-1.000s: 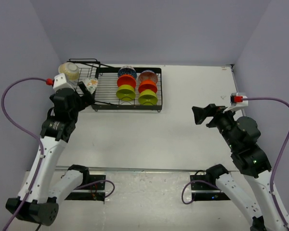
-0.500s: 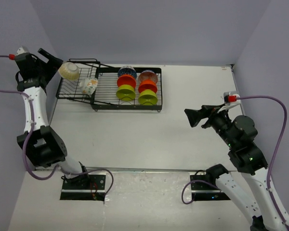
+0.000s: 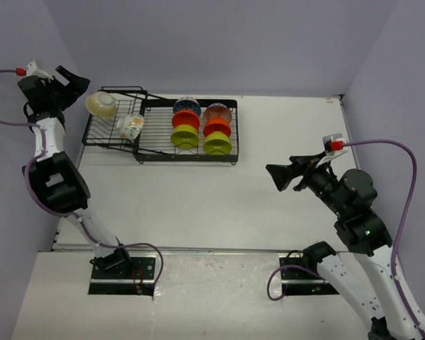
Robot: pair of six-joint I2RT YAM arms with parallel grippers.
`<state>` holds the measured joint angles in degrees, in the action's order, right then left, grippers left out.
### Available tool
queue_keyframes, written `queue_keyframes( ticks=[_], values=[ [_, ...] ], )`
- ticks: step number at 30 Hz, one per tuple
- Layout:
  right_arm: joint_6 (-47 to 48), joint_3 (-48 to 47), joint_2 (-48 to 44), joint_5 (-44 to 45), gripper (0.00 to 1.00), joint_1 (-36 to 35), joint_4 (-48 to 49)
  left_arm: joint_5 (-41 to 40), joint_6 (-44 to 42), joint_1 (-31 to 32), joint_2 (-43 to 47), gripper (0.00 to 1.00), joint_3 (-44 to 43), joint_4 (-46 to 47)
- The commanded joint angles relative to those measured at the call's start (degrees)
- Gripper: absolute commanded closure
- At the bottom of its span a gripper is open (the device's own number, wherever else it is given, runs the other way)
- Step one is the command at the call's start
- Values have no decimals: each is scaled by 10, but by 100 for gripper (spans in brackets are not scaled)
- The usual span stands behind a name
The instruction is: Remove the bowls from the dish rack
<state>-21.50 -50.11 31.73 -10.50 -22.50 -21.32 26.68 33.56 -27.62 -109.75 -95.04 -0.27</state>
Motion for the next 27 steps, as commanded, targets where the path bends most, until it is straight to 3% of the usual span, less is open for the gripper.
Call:
queue_keyframes(
  ticks=[1, 16, 20, 27],
  values=[
    [1, 5, -4, -26, 1, -1, 27, 8, -24, -5, -23, 0, -35, 56],
    [1, 12, 5, -50, 1, -2, 39, -160, -140, 44, -84, 0, -59, 4],
    [1, 15, 5, -58, 1, -1, 43, -162, -135, 45, -100, 0, -59, -22],
    [2, 19, 11, -57, 1, -2, 45, -110, -109, 45, -107, 0, -43, 22]
  ],
)
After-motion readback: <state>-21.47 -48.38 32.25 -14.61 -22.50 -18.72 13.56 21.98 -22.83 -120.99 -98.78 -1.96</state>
